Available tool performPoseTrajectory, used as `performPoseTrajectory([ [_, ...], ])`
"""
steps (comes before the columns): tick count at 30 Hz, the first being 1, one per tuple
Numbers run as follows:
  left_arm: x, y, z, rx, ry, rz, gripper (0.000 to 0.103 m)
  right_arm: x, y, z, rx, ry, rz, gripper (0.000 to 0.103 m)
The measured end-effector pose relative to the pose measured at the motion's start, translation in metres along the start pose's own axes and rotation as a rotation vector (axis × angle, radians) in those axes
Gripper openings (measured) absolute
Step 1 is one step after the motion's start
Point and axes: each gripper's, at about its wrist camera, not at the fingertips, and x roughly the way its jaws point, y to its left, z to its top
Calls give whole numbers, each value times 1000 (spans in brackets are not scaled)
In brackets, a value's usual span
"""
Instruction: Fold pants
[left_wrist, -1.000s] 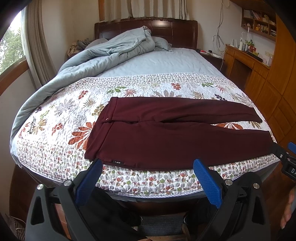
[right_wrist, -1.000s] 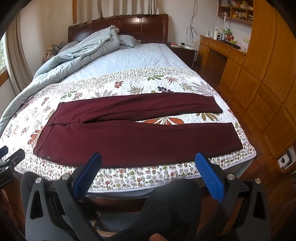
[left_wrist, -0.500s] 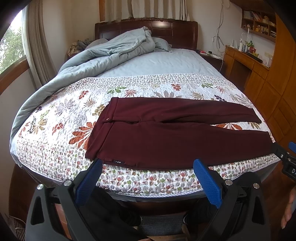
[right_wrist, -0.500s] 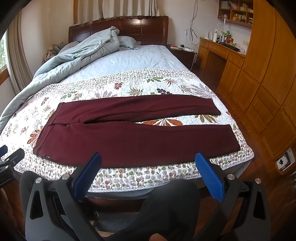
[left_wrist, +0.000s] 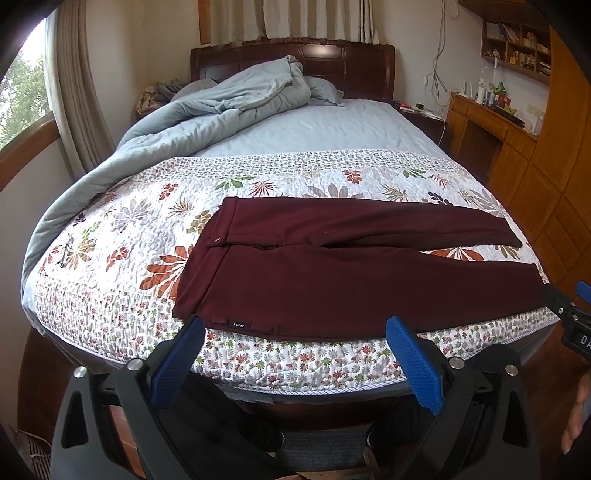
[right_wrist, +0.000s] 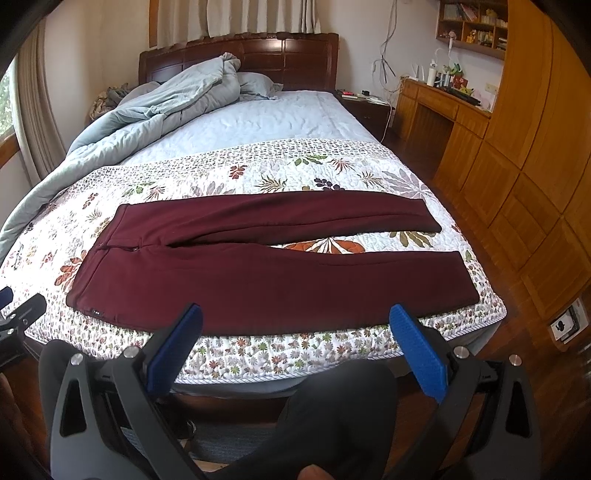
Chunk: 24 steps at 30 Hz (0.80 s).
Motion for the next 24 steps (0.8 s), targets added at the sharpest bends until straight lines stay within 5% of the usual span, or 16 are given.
performPoseTrajectory([
  [18, 13, 9, 1, -12, 5, -7, 99, 14, 10, 6, -21, 22, 8, 101],
  [19, 17, 11, 0, -6, 4, -26, 99, 17, 10, 6, -22, 29, 22, 101],
  [21, 38, 21, -3, 18, 33, -181, 99, 30, 8, 7, -23, 55, 115, 101],
  [23, 68, 39, -5, -6, 120, -357, 99, 44, 2, 9, -19, 56, 258, 101],
  [24, 83, 50, -4, -17, 166, -375, 99, 50, -1, 10, -17, 51, 307, 101],
])
